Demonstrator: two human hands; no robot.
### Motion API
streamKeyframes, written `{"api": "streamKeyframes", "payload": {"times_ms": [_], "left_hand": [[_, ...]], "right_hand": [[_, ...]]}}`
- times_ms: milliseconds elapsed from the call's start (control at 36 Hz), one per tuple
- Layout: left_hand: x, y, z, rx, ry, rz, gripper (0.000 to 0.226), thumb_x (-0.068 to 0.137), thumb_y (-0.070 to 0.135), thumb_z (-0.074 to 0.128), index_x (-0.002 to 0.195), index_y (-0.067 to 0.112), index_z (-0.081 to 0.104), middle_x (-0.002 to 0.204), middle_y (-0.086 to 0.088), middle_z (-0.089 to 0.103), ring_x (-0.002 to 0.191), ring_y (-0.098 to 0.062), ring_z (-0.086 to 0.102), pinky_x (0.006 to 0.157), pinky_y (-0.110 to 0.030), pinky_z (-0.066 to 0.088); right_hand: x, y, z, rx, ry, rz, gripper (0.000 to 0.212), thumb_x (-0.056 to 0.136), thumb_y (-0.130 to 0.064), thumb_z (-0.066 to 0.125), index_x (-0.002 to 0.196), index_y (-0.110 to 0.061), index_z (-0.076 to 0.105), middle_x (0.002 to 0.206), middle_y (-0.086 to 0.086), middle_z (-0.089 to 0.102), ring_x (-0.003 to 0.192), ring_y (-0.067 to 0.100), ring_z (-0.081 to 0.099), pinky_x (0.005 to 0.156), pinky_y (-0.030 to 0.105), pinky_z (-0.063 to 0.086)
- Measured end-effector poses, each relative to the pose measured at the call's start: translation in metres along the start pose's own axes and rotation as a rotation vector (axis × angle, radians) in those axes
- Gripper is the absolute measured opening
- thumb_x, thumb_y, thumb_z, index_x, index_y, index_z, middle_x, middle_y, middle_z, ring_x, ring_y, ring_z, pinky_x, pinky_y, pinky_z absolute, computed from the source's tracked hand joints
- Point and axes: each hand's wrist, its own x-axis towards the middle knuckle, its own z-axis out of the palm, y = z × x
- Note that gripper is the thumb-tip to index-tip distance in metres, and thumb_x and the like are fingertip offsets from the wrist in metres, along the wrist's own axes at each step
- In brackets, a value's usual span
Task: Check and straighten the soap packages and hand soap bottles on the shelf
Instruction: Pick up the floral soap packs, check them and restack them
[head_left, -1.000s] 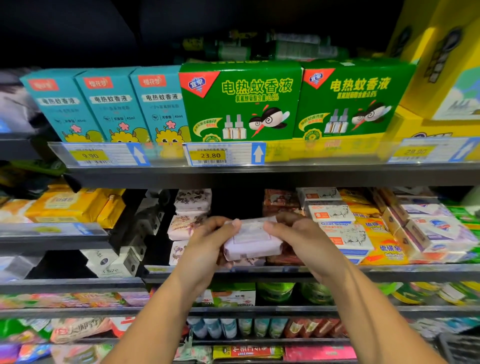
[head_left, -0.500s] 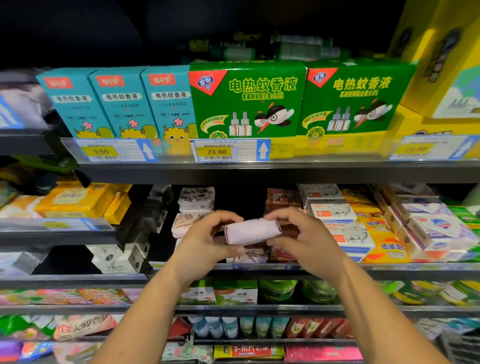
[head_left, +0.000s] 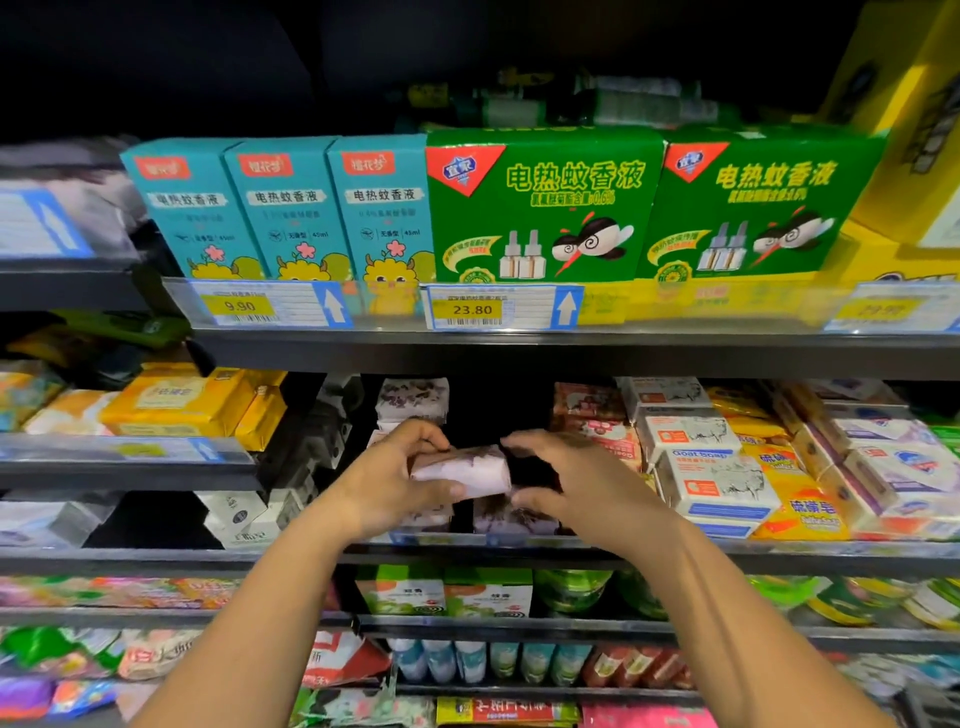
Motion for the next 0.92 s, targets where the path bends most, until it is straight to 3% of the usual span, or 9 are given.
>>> {"api": "streamKeyframes", "payload": {"times_ms": [83, 139, 167, 250, 417, 611, 722, 833, 917], "left_hand": [[0.001, -0.016, -0.007, 0.159, 0.122, 0.019, 0.047, 0.076, 0.019, 0.085, 0.112, 0.013, 0.055, 0.1, 0.0, 0.059, 0.081, -0.003, 0.059, 0.065, -0.013, 0.045], [0.004, -0.03, -0.015, 0.252, 0.198, 0.031, 0.052, 0.071, 0.039, 0.085, 0.11, 0.026, 0.053, 0.106, -0.002, 0.056, 0.094, -0.017, 0.058, 0.074, -0.023, 0.047], [0.006, -0.033, -0.018, 0.297, 0.239, 0.041, 0.052, 0.07, 0.04, 0.085, 0.109, 0.029, 0.052, 0.107, -0.002, 0.054, 0.098, -0.021, 0.056, 0.077, -0.028, 0.046], [0.011, -0.036, -0.024, 0.373, 0.308, 0.079, 0.047, 0.075, 0.024, 0.085, 0.11, 0.026, 0.053, 0.106, 0.001, 0.046, 0.107, -0.021, 0.047, 0.084, -0.03, 0.039], [0.025, -0.05, -0.037, 0.442, 0.228, 0.066, 0.054, 0.077, 0.014, 0.083, 0.124, 0.015, 0.055, 0.113, 0.001, 0.038, 0.121, -0.026, 0.044, 0.102, -0.03, 0.038], [0.035, -0.084, -0.052, 0.422, 0.154, 0.093, 0.064, 0.076, 0.028, 0.082, 0.117, 0.061, 0.044, 0.128, 0.0, 0.043, 0.119, -0.021, 0.053, 0.107, -0.044, 0.045], [0.034, -0.077, -0.05, 0.451, 0.152, 0.065, 0.059, 0.083, 0.021, 0.079, 0.132, 0.035, 0.049, 0.124, -0.001, 0.043, 0.114, -0.018, 0.051, 0.105, -0.033, 0.043], [0.031, -0.079, -0.045, 0.382, 0.149, 0.131, 0.059, 0.083, 0.012, 0.078, 0.125, 0.039, 0.048, 0.131, -0.002, 0.054, 0.118, -0.017, 0.057, 0.102, -0.042, 0.049], [0.028, -0.084, -0.042, 0.447, 0.212, 0.177, 0.058, 0.083, 0.015, 0.078, 0.134, 0.023, 0.053, 0.134, -0.002, 0.049, 0.124, -0.021, 0.051, 0.104, -0.038, 0.046]], "right_hand": [[0.009, 0.003, 0.004, -0.151, -0.088, 0.019, 0.047, 0.097, -0.046, 0.058, 0.142, -0.039, 0.045, 0.149, -0.008, 0.047, 0.133, 0.016, 0.044, 0.104, 0.03, 0.04], [0.014, 0.005, 0.01, -0.177, -0.142, 0.032, 0.041, 0.098, -0.046, 0.054, 0.138, -0.038, 0.049, 0.147, -0.006, 0.048, 0.13, 0.019, 0.047, 0.103, 0.035, 0.043], [0.015, 0.005, 0.012, -0.198, -0.161, 0.039, 0.038, 0.099, -0.045, 0.053, 0.136, -0.038, 0.05, 0.146, -0.004, 0.049, 0.127, 0.021, 0.049, 0.1, 0.035, 0.045], [0.018, 0.004, 0.017, -0.276, -0.186, 0.034, 0.036, 0.1, -0.041, 0.052, 0.136, -0.037, 0.049, 0.142, 0.002, 0.049, 0.118, 0.026, 0.053, 0.091, 0.036, 0.047], [0.027, 0.01, 0.026, -0.325, -0.206, 0.006, 0.042, 0.097, -0.025, 0.059, 0.137, -0.036, 0.05, 0.13, 0.005, 0.056, 0.102, 0.025, 0.055, 0.077, 0.034, 0.046], [0.034, 0.01, 0.023, -0.318, -0.263, 0.02, 0.037, 0.095, -0.024, 0.065, 0.131, -0.02, 0.058, 0.121, 0.012, 0.061, 0.104, 0.029, 0.058, 0.087, 0.036, 0.051], [0.035, 0.004, 0.021, -0.379, -0.319, 0.031, 0.032, 0.097, -0.028, 0.063, 0.125, -0.013, 0.06, 0.111, 0.013, 0.063, 0.097, 0.029, 0.06, 0.086, 0.039, 0.052], [0.036, 0.002, 0.021, -0.4, -0.383, 0.044, 0.029, 0.099, -0.027, 0.059, 0.12, -0.007, 0.06, 0.111, 0.014, 0.063, 0.097, 0.029, 0.06, 0.084, 0.039, 0.05], [0.036, 0.001, 0.019, -0.428, -0.433, 0.043, 0.029, 0.101, -0.028, 0.056, 0.12, -0.006, 0.059, 0.112, 0.014, 0.063, 0.097, 0.031, 0.06, 0.08, 0.038, 0.047]]}}
